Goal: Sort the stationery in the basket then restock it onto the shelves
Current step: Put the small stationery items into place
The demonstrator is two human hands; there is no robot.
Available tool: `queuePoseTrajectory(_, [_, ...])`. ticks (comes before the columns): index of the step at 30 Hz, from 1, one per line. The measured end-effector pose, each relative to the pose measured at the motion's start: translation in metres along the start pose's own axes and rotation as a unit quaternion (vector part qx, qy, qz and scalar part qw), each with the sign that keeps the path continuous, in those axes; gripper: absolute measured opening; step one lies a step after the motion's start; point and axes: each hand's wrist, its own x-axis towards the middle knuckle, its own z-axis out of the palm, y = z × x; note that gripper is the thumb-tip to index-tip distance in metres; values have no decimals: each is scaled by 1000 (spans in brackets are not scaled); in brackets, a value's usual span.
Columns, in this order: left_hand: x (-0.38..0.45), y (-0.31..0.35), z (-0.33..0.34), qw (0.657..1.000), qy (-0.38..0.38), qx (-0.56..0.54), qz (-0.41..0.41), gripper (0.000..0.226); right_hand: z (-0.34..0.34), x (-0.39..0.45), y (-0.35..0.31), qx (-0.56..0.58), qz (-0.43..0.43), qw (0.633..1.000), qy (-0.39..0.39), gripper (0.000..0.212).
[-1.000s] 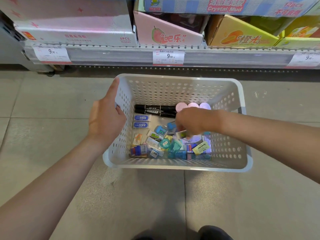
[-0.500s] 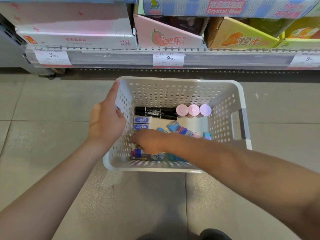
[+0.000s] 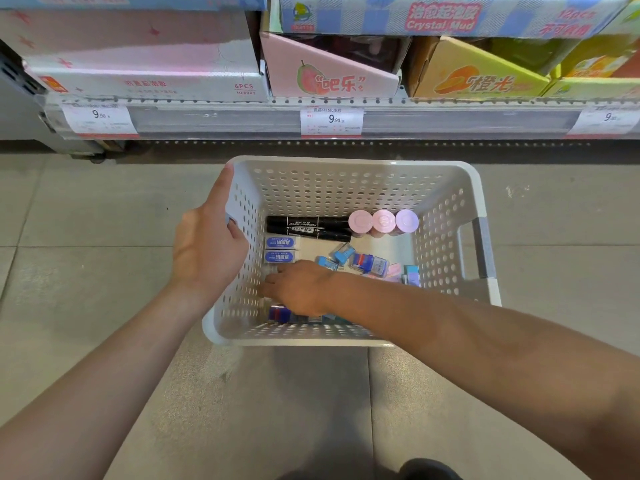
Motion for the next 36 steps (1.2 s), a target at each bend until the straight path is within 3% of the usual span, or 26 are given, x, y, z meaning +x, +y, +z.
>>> queuePoseTrajectory(7, [-2, 3, -1, 1000, -5, -6, -4, 73, -1, -9, 9, -56, 18, 996, -73, 44])
queuePoseTrajectory(12, [-1, 1, -2, 1000, -7, -3, 4, 72, -1, -31, 10, -146, -59, 983, -94, 39])
queuePoseTrajectory(15, [-1, 2, -2, 1000, -11, -7, 3, 72, 2, -38, 13, -81, -26, 990, -111, 37])
queuePoseTrajectory(18, [-2, 4, -3, 1000, -11, -4, -6, 72, -2, -36, 16, 29, 38, 998, -29, 38])
queuePoseTrajectory(21, [-1, 3, -3, 1000, -7, -1, -8, 73, -2, -23, 13, 50, 52, 997, 25, 40])
queuePoseTrajectory(26, [-2, 4, -2, 1000, -4, -3, -14, 71, 6, -8, 5, 8, 32, 999, -19, 41])
queuePoseTrajectory(30, [-2, 3, -2, 1000, -3, -8, -11, 71, 3, -20, 9, 74, 44, 995, -46, 35])
queuePoseTrajectory(32, [-2, 3, -2, 1000, -1, -4, -11, 71, 4, -23, 12, 159, 89, 983, -5, 27])
queuePoseTrajectory(36, [-2, 4, -2, 1000, 3, 2, -10, 70, 5, -10, 14, 317, 241, 911, 111, 32])
